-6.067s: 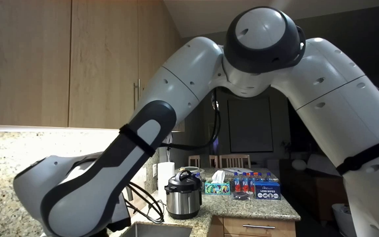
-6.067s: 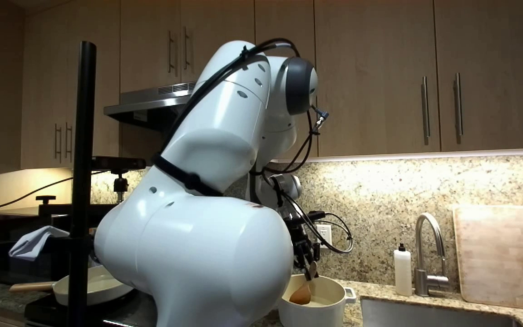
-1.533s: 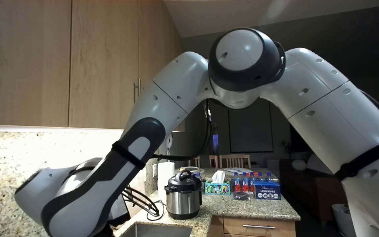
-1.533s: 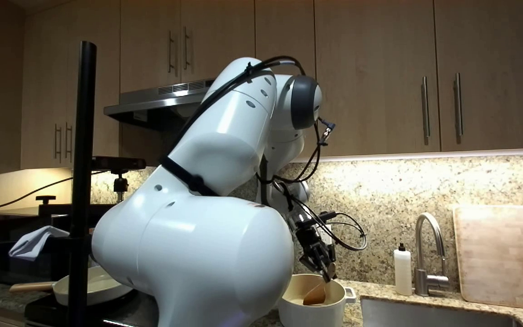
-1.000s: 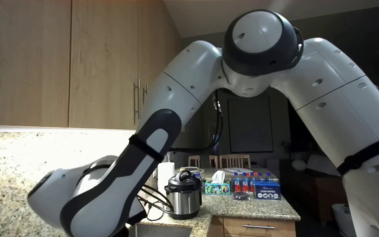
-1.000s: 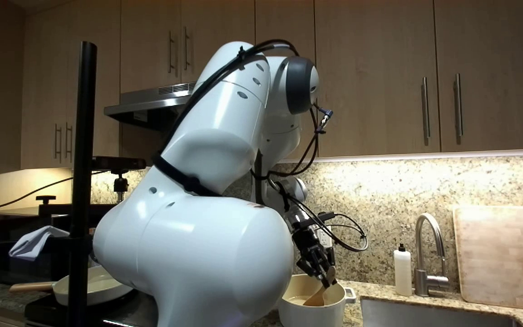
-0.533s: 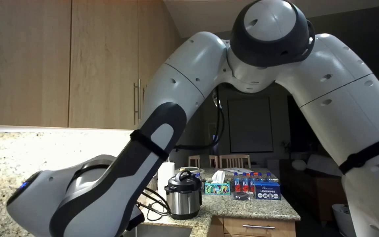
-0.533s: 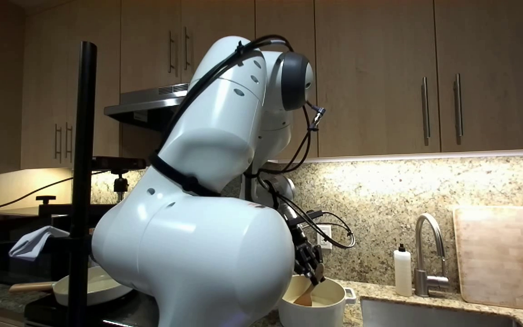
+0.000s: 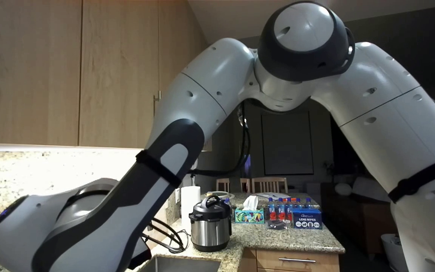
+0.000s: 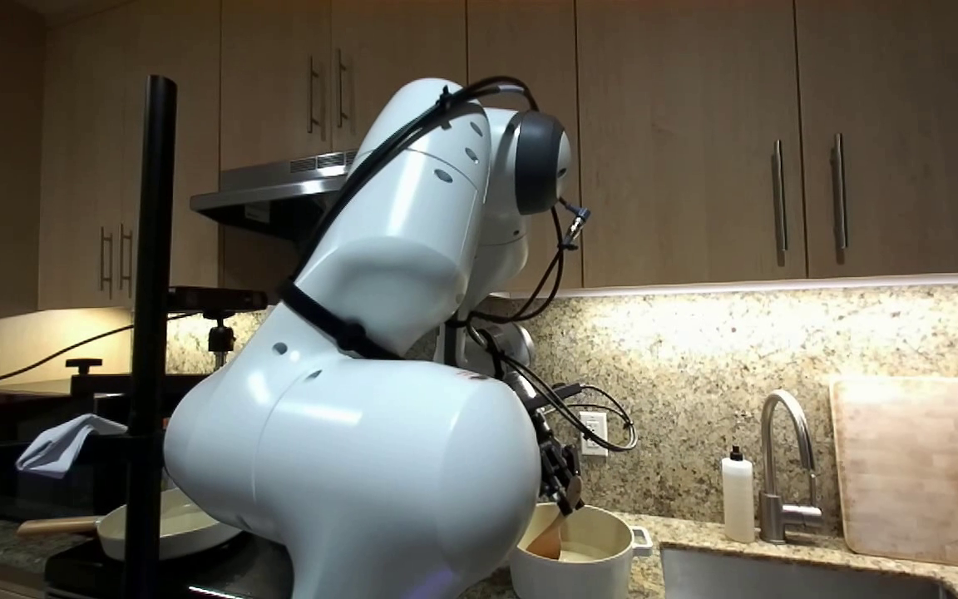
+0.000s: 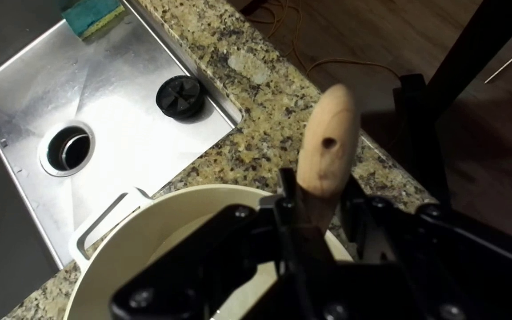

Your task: Pick up the cooking stick and stir in the pot

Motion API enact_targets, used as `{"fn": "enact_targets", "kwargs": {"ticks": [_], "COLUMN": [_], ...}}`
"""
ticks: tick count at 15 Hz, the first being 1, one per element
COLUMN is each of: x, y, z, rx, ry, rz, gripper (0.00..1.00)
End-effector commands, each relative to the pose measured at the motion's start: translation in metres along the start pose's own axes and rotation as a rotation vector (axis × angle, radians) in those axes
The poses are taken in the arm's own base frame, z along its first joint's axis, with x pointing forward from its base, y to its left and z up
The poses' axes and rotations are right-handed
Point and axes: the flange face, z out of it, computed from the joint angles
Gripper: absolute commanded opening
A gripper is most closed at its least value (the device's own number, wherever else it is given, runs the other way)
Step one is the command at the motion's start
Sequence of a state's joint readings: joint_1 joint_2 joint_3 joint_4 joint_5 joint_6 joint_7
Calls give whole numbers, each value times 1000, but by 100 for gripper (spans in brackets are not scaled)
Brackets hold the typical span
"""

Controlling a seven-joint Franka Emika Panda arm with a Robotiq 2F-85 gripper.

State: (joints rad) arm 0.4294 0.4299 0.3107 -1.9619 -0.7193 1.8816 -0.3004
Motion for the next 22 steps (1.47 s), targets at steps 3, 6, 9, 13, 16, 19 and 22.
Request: {"fn": "enact_targets", "kwargs": {"ticks": [3, 6, 9, 13, 16, 19, 22], "x": [-6, -19, -36, -60, -69, -63, -49], "y": [10, 15, 18, 18, 14, 12, 15], "z": [15, 27, 45, 66, 71, 64, 56], "rx": [-18, -8, 3, 18, 34, 50, 70], "ry": [5, 6, -3, -21, -25, -21, -12], "rz": [8, 19, 31, 48, 53, 57, 64], "gripper": [9, 9, 9, 9, 9, 9, 9]}}
